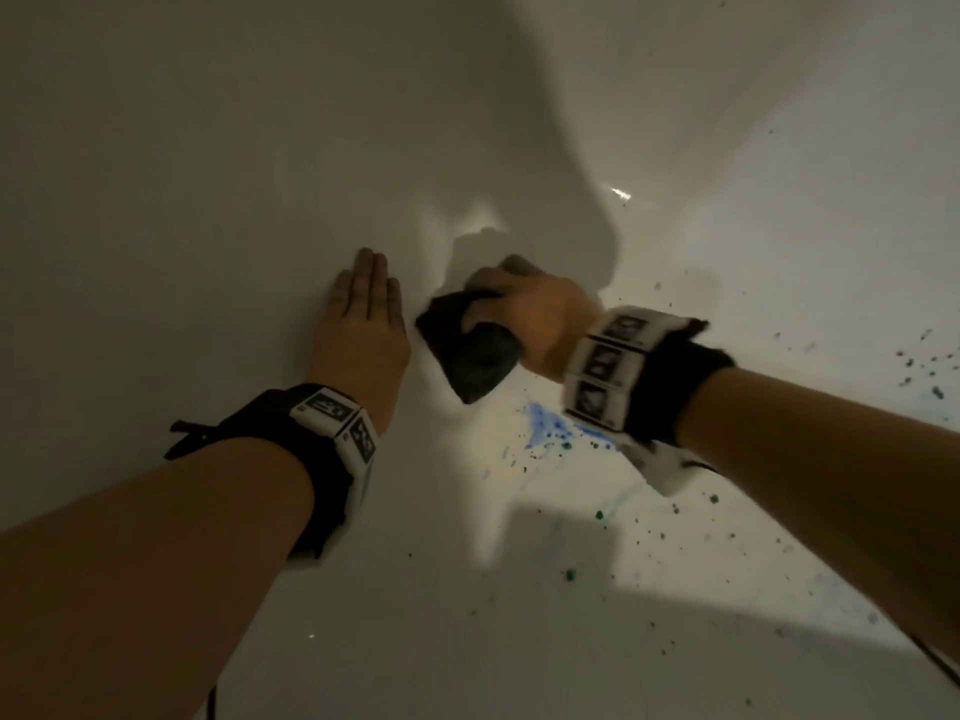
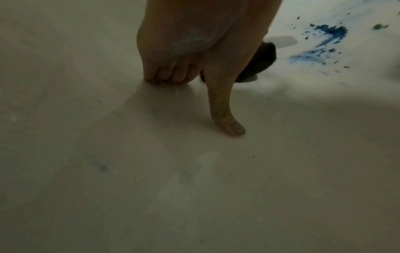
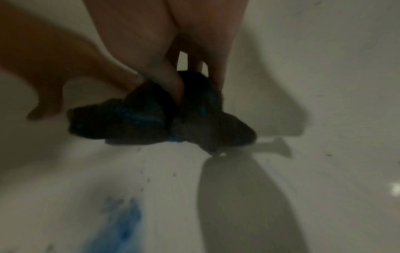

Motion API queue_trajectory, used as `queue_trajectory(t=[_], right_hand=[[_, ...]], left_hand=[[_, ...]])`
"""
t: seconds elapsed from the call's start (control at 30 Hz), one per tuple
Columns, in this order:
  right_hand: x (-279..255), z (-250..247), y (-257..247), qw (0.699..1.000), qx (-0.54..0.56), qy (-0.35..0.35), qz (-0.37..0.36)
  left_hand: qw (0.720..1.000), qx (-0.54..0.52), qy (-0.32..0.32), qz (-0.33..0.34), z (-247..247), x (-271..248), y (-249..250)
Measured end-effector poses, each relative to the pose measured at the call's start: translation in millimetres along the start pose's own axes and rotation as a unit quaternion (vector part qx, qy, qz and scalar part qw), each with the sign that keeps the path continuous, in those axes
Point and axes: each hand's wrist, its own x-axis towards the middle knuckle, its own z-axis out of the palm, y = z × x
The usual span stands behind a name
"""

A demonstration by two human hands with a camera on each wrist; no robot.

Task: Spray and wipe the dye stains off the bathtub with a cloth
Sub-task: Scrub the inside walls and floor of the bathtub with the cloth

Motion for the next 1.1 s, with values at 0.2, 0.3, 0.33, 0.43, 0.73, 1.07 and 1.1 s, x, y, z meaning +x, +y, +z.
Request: queue_trajectory(t=[0.2, 0.3, 0.33, 0.43, 0.73, 1.07, 1.1], right_hand=[[-49, 46, -2, 0.993, -0.067, 0.037, -0.093], [-109, 71, 10, 0.989, -0.105, -0.018, -0.108], [-123, 77, 16, 0.988, -0.111, -0.060, -0.088], [-144, 78, 24, 0.993, -0.068, -0.090, -0.033], [-45, 61, -72, 0.977, 0.015, 0.083, -0.197], [-125, 94, -12, 0.986, -0.085, -0.001, -0.146], [-128, 86, -4, 0.986, -0.096, -0.052, -0.129]], left_hand=[[1.000, 0.004, -0.016, 0.005, -3, 0, -3], [1.000, -0.002, -0.015, 0.007, -4, 0, -2], [1.000, -0.004, -0.017, 0.007, -4, 0, -2], [1.000, -0.018, -0.016, 0.011, -5, -1, -3], [0.999, -0.010, -0.043, 0.016, -12, -6, -4], [0.996, 0.011, -0.080, 0.025, -16, -8, -3], [0.996, 0.009, -0.081, 0.022, -18, -7, -1]])
